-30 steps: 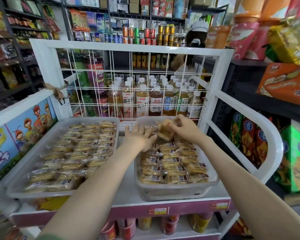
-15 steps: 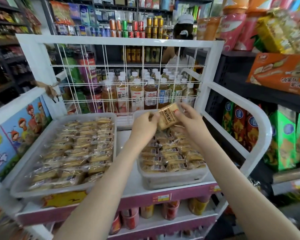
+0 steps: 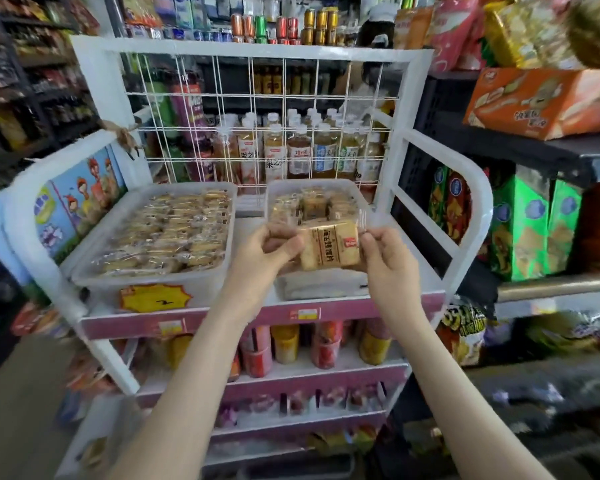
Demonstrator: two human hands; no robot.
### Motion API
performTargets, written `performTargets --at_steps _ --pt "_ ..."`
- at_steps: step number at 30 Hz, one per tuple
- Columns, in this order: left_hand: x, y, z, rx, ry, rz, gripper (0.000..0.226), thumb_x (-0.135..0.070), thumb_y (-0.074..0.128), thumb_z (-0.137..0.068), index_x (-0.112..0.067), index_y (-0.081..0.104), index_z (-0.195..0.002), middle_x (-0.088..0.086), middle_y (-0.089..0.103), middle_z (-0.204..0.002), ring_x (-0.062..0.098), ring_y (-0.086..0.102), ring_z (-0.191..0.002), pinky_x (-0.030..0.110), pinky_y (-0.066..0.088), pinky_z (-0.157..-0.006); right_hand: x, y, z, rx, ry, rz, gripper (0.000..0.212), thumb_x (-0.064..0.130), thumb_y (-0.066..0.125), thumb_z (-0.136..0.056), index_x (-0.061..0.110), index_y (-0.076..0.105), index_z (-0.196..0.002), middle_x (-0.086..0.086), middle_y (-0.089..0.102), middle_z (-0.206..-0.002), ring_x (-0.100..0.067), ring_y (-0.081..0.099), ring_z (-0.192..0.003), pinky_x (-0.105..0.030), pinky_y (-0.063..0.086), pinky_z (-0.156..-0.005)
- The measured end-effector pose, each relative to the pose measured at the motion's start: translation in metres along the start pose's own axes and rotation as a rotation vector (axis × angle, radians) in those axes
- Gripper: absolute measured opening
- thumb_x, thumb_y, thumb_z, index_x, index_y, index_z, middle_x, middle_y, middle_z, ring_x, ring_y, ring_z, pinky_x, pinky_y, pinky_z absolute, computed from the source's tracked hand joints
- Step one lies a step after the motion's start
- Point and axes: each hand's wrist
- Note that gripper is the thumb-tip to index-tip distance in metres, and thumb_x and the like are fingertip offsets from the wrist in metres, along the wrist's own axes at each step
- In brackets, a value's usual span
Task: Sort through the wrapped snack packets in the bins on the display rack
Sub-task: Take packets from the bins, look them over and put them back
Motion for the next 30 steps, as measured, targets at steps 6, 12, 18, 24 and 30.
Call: performTargets --at_steps 6,12,18,24,30 --pt "0.026 0.029 0.079 -0.051 -0.082 -0.101 0.012 -0.010 0.056 -0.096 -0.019 0.061 -0.089 -0.008 0.067 -0.076 0.011 0.064 -0.076 0.026 0.051 -0.068 -0.016 -0.042 0.066 0.114 -0.089 0.209 0.013 0.019 0.038 -0.102 0.012 0.046 -0.096 -0.015 0.061 -0.073 -0.030 0.057 -0.065 -0.041 0.040 -0.059" --pt "0.036 0.028 0.127 -0.257 -0.083 -0.478 0.017 -0.010 0.056 -0.096 -0.015 0.052 -0.080 0.005 0.066 -0.090 0.015 0.063 -0.075 0.021 0.050 -0.049 -0.025 -0.051 0.106 0.217 -0.053 0.210 0.015 0.019 0.034 -0.103 0.016 0.045 -0.092 -0.012 0.063 -0.073 -0.030 0.060 -0.066 -0.045 0.048 -0.064" --pt "0.016 0.026 0.141 -0.357 0.004 -0.642 0.008 -0.009 0.057 -0.095 -0.008 0.057 -0.087 -0.006 0.060 -0.077 0.003 0.053 -0.057 0.011 0.043 -0.043 -0.023 -0.043 0.114 0.155 -0.059 0.192 0.015 0.021 0.037 -0.103 0.018 0.046 -0.092 0.007 0.056 -0.067 -0.014 0.053 -0.061 -0.036 0.042 -0.057" --pt "0.009 0.007 0.151 -0.390 0.017 -0.652 0.012 -0.009 0.058 -0.094 -0.011 0.056 -0.082 0.007 0.069 -0.087 0.024 0.065 -0.082 0.037 0.054 -0.070 -0.012 -0.031 0.120 0.188 -0.045 0.181 0.015 0.019 0.040 -0.102 0.016 0.051 -0.093 0.008 0.056 -0.071 -0.013 0.054 -0.066 -0.033 0.042 -0.060" --pt "-0.001 -0.006 0.151 -0.357 0.031 -0.579 0.020 -0.009 0.056 -0.096 -0.014 0.051 -0.077 0.005 0.067 -0.083 0.016 0.065 -0.071 0.022 0.050 -0.051 0.007 -0.023 0.119 0.205 0.024 0.050 0.020 0.020 0.037 -0.103 0.012 0.053 -0.095 0.005 0.058 -0.077 -0.006 0.051 -0.069 -0.023 0.037 -0.061"
Point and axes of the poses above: each hand's wrist, its own z-axis away from the middle knuckle, its own y-axis out of the palm, x = y × z
